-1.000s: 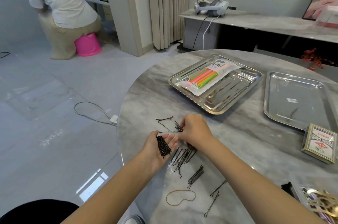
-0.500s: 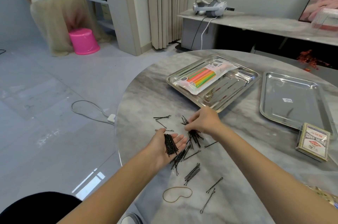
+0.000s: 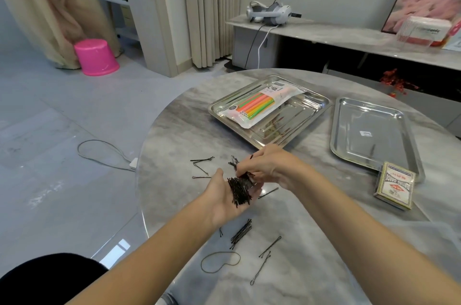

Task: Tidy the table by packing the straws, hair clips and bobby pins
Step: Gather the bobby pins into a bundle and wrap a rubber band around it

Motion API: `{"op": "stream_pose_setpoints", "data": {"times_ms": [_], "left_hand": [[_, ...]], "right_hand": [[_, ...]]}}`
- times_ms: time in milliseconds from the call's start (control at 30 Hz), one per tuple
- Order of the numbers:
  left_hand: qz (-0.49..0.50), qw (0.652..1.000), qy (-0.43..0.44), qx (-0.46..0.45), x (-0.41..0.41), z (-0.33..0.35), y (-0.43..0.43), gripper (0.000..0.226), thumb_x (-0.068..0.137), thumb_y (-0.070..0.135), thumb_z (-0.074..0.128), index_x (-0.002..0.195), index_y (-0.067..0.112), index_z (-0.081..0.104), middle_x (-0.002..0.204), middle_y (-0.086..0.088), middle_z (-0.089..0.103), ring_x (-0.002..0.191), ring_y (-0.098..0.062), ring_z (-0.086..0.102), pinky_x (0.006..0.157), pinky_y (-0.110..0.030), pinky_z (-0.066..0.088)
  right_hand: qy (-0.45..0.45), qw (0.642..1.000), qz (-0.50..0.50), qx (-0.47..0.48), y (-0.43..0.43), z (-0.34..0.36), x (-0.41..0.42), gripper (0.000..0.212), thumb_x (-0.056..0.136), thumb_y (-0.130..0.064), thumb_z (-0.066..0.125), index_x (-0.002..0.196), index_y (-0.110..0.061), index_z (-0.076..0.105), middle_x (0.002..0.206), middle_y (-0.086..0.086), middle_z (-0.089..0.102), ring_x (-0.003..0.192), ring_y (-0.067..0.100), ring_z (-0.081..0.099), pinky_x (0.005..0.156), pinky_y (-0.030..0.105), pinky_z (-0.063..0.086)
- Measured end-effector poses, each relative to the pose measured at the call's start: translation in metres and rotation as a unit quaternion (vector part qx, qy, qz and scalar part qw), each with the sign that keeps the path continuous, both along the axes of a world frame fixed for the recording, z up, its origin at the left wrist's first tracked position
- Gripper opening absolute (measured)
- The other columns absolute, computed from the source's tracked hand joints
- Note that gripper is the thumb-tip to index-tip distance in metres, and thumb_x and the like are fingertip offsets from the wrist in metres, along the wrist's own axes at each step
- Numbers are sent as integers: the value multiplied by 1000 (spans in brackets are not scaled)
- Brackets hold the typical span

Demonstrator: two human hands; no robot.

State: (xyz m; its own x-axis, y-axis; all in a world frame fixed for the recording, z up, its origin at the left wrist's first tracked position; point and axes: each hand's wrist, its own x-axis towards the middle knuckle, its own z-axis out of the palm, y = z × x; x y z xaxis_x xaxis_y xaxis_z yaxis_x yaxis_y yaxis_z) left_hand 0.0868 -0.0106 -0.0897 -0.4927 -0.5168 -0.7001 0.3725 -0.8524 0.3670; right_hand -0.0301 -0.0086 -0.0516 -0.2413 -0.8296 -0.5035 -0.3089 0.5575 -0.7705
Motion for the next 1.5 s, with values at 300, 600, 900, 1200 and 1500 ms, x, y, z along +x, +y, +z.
{"op": "stream_pose_setpoints", "data": {"times_ms": [300,600,900,1200,1500], "left_hand": [[-13,999,-42,-14,-6,1,3,75,99,52,8,97,-6,57,82,-21,64,79,-29,60,74,-39,50],[-5,1000,-23,0,-7,-5,1,59,103,38,16,93,-3,56,62,-18,68,75,-27,59,45,-35,55],[28,999,35,28,-4,-8,0,58,103,38,11,74,6,49,48,-5,52,44,-15,50,48,-23,53],[19,1000,9,15,-6,-6,4,73,103,37,12,61,-2,56,43,-7,47,58,-16,39,65,-24,39],[81,995,-49,-36,0,-13,-9,50,103,33,19,83,5,56,49,-4,57,41,-11,52,41,-15,47]], "right_hand": [[64,997,-30,-23,6,-18,18,22,59,-6,77,49,-9,58,44,1,45,48,17,42,51,27,43],[125,990,24,-54,11,-4,14,23,64,-15,85,79,-1,75,75,13,70,64,20,64,75,36,60],[182,978,32,-98,8,-8,12,12,72,-8,80,68,-12,70,58,8,70,57,20,71,69,37,61],[201,974,62,-87,19,-14,13,24,68,-28,84,63,-14,66,59,4,68,59,14,69,69,32,60],[269,959,87,13,54,-35,3,20,74,-33,77,79,-16,68,79,1,71,76,19,69,77,35,58]]}}
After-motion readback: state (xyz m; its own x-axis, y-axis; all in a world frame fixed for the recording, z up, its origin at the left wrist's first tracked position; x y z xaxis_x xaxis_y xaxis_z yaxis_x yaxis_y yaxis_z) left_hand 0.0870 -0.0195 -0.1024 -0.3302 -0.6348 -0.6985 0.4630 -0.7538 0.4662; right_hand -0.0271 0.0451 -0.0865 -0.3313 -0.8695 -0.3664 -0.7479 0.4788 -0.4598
